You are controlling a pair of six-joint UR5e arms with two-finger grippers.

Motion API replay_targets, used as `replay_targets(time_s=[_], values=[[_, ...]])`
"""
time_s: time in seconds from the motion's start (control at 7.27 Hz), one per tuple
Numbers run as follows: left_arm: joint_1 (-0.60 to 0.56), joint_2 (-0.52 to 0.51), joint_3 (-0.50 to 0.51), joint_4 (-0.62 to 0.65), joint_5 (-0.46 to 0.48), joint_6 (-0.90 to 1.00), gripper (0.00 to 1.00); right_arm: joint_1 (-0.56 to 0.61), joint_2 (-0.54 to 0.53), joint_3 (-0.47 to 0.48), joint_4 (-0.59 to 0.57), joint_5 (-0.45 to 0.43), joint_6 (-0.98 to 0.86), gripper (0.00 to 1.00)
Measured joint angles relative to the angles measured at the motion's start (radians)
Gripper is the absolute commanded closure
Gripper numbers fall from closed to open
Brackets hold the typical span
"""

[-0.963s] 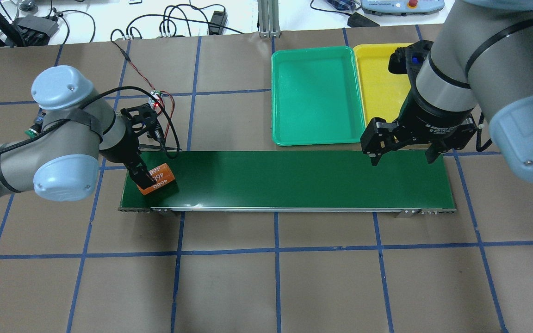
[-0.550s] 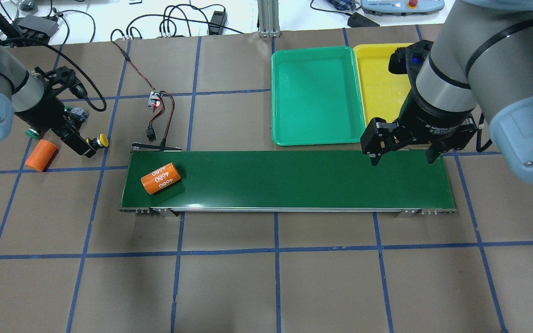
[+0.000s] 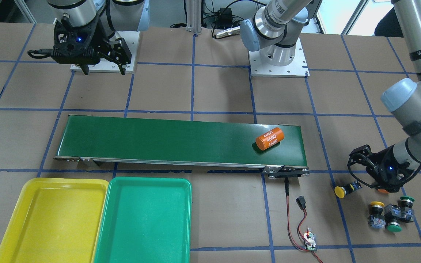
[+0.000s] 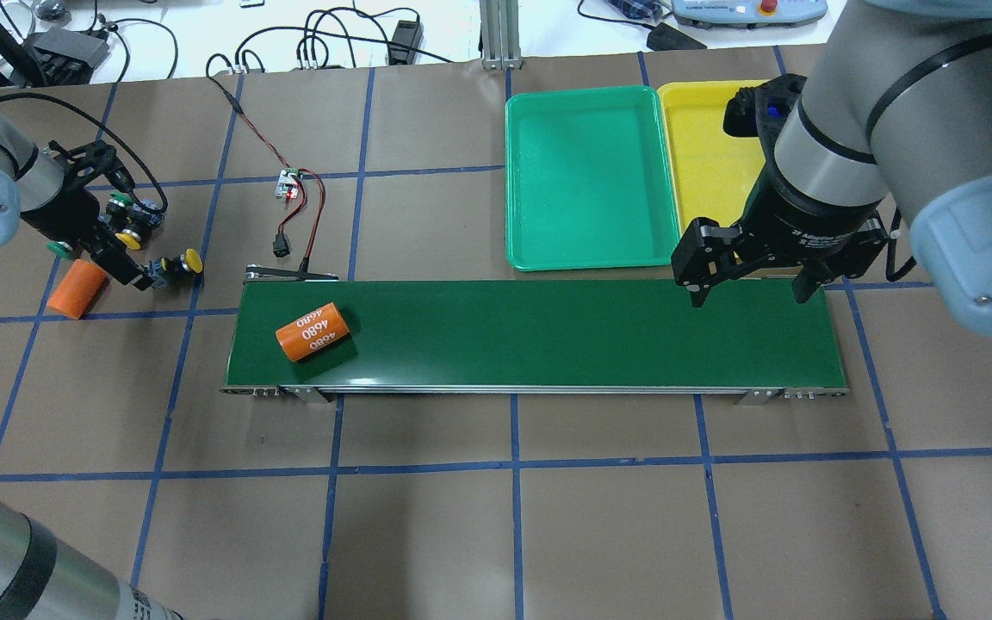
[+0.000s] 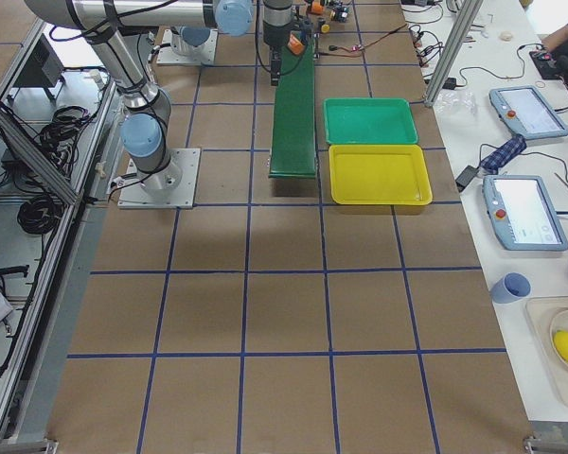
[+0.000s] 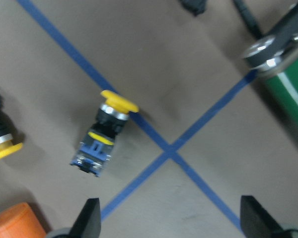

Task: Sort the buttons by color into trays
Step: 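Move the left gripper to the yellow-topped button and grasp it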

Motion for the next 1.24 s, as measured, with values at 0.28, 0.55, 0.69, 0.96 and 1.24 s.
replay_targets(time_s=[0.28,0.55,0.69,0.96,1.24], values=[[-0.009,-0.043,0.008,0.021,-0.012,0.044,0.34,0.0,0.0,0.0,0.0,0.0,0.0,0.0],[-0.013,-0.059,0.002,0.027,-0.016,0.043,0.96,0.0,0.0,0.0,0.0,-0.005,-0.001,0.0],[-0.011,-0.066,-0.001,0.044,-0.016,0.042,1.0,0.0,0.0,0.0,0.0,-0.008,-0.001,0.0],[-0.026,-0.038,-0.013,0.061,-0.015,-0.006,1.0,0.0,0.0,0.0,0.0,-0.008,-0.001,0.0],[-0.053,0.054,-0.066,0.005,-0.006,-0.251,1.0,0.0,0.0,0.001,0.001,-0.008,0.0,0.0]])
